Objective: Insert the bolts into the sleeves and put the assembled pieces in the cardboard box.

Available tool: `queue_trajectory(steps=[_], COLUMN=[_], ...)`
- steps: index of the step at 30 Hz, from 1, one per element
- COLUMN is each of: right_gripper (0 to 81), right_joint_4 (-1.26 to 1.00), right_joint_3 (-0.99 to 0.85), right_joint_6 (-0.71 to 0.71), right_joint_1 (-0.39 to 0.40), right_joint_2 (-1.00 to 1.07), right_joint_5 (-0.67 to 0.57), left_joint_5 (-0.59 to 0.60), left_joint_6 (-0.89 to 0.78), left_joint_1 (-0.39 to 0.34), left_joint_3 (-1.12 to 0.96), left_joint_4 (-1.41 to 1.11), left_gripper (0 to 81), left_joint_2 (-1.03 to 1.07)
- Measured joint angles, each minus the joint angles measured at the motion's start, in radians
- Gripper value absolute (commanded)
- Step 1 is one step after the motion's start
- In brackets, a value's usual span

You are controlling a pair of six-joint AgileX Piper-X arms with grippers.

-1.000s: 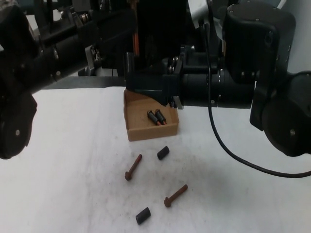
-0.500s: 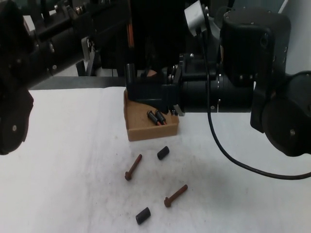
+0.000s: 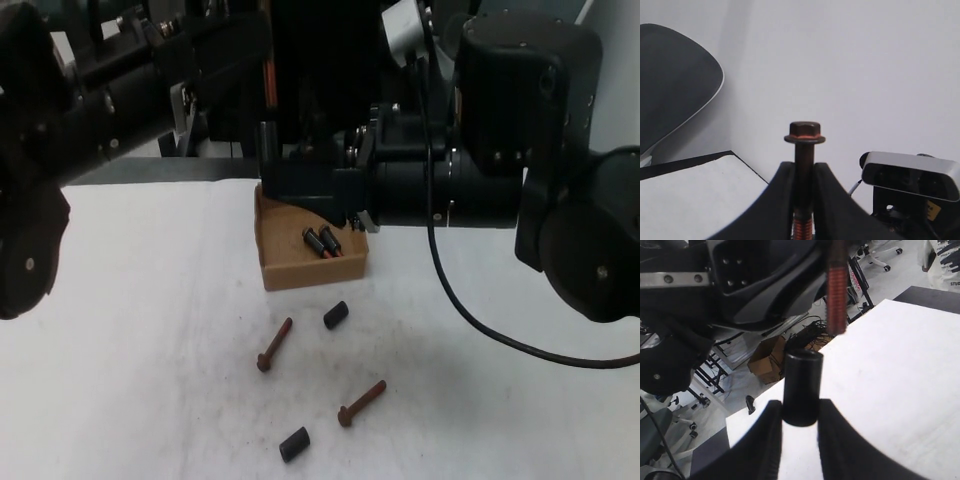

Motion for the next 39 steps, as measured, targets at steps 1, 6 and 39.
queue_trajectory(steps=[1,6,39], right_gripper=[0.8,0.8,0.8], right_joint_4=[0.0,0.0,0.098], right_joint_3=[0.0,0.0,0.0], right_joint_6=[0.0,0.0,-0.344], right_joint_1=[0.0,0.0,0.015], right_joint_2=[0.0,0.0,0.0], right_joint_5=[0.0,0.003,0.25], left_joint_5=[0.0,0.003,0.008], left_joint_6=[0.002,0.006,0.002], left_joint_1=[0.0,0.0,0.0], left_joint_3=[0.0,0.0,0.0], left_joint_4=[0.002,0.003,-0.033], left_gripper=[0.2,0.2,0.2], left_joint_2=[0.0,0.0,0.0])
